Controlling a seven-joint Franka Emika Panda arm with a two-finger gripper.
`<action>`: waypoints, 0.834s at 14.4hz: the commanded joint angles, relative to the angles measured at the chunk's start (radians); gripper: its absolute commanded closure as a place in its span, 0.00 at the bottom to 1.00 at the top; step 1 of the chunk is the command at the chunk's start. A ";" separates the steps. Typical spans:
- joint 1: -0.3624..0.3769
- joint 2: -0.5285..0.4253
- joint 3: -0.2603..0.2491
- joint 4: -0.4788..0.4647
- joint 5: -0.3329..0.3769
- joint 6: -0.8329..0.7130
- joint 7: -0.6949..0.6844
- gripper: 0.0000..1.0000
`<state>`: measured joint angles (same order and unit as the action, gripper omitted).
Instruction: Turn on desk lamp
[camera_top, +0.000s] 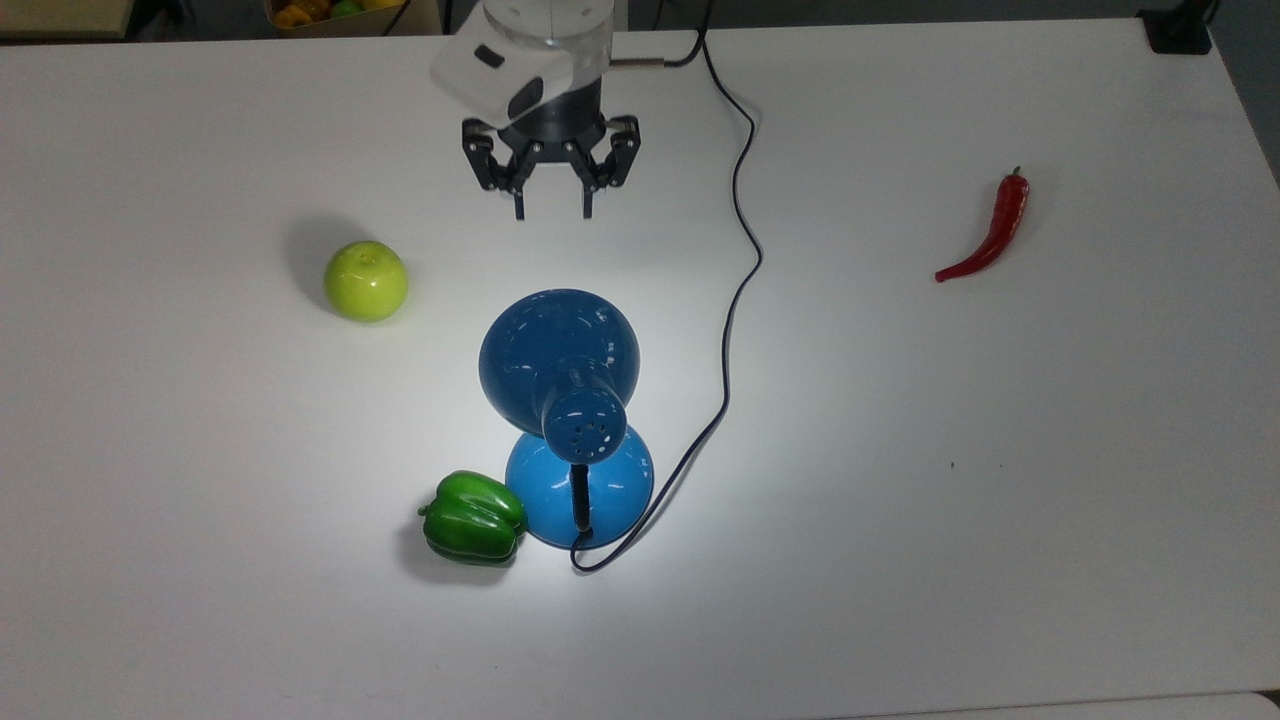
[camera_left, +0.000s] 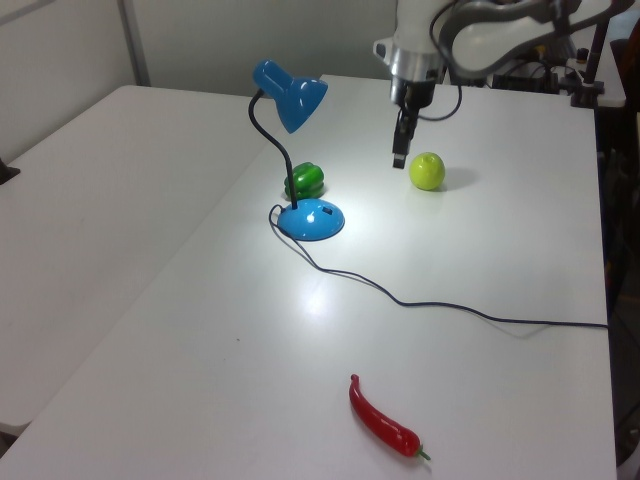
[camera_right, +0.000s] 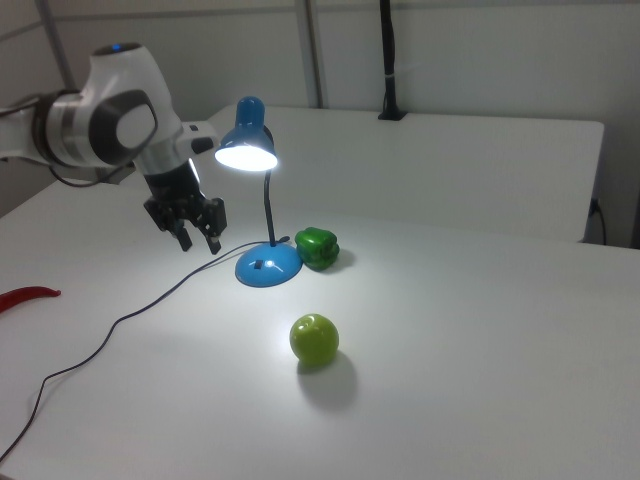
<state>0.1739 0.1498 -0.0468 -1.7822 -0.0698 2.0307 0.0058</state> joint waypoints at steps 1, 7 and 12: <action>0.007 -0.102 0.017 0.052 0.005 -0.191 0.079 0.00; -0.016 -0.142 0.024 0.202 0.143 -0.472 0.134 0.00; -0.030 -0.139 0.018 0.193 0.162 -0.353 -0.023 0.00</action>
<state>0.1582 0.0015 -0.0296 -1.5884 0.0694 1.6119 0.0922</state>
